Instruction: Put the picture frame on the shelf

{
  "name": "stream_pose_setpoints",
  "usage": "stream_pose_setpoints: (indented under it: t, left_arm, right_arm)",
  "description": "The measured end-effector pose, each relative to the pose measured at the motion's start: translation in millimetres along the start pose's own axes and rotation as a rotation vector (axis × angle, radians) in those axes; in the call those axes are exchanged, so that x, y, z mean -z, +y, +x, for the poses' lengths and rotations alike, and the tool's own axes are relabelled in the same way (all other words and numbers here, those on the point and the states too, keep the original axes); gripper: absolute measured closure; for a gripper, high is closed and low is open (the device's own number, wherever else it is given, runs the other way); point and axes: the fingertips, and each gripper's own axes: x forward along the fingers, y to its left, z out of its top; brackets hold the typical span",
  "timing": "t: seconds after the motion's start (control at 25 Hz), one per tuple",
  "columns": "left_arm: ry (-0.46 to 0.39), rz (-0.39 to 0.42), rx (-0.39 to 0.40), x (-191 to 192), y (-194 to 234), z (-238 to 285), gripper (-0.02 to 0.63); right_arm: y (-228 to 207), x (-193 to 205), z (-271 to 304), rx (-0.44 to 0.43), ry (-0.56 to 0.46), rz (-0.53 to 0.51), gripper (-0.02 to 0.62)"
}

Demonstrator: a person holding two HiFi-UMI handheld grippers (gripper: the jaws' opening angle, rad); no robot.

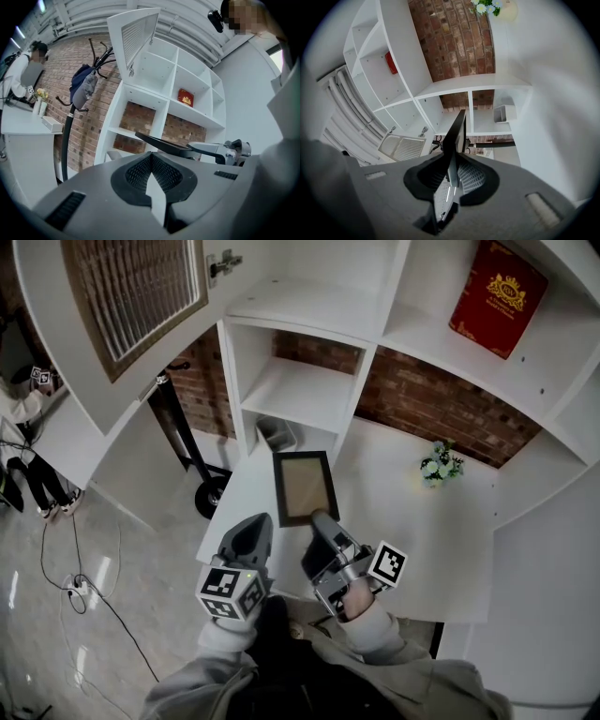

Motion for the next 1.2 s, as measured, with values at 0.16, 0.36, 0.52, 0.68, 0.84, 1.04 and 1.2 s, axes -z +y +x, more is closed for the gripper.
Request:
stream_pose_setpoints:
  t: [0.16, 0.36, 0.52, 0.68, 0.84, 1.04, 1.2]
  left_arm:
    - [0.004, 0.017, 0.022, -15.2, 5.8, 17.6, 0.603]
    - [-0.005, 0.03, 0.027, -26.3, 21.3, 35.0, 0.603]
    - [-0.017, 0.042, 0.042, -35.7, 30.8, 52.2, 0.603]
    - [-0.021, 0.046, 0.062, -43.0, 38.1, 69.6, 0.603]
    - [-0.018, 0.043, 0.075, -46.7, 47.0, 84.6, 0.603]
    - [-0.015, 0.049, 0.074, -48.7, 63.3, 103.3, 0.603]
    - [-0.009, 0.051, 0.082, -50.5, 70.4, 118.1, 0.603]
  right_arm:
    - [2.8, -17.8, 15.4, -0.001, -0.026, -0.022, 0.529]
    - [6.3, -35.2, 40.1, -0.031, -0.052, -0.044, 0.529]
    - [5.5, -47.8, 57.2, -0.035, -0.075, -0.06, 0.529]
    - [0.8, -61.0, 73.6, -0.033, -0.098, -0.07, 0.529]
    - [-9.3, -72.1, 93.7, -0.021, -0.106, -0.079, 0.529]
    - [-29.9, -84.7, 113.4, -0.006, -0.132, -0.057, 0.529]
    - [-39.4, -93.6, 125.2, 0.012, -0.147, -0.065, 0.529]
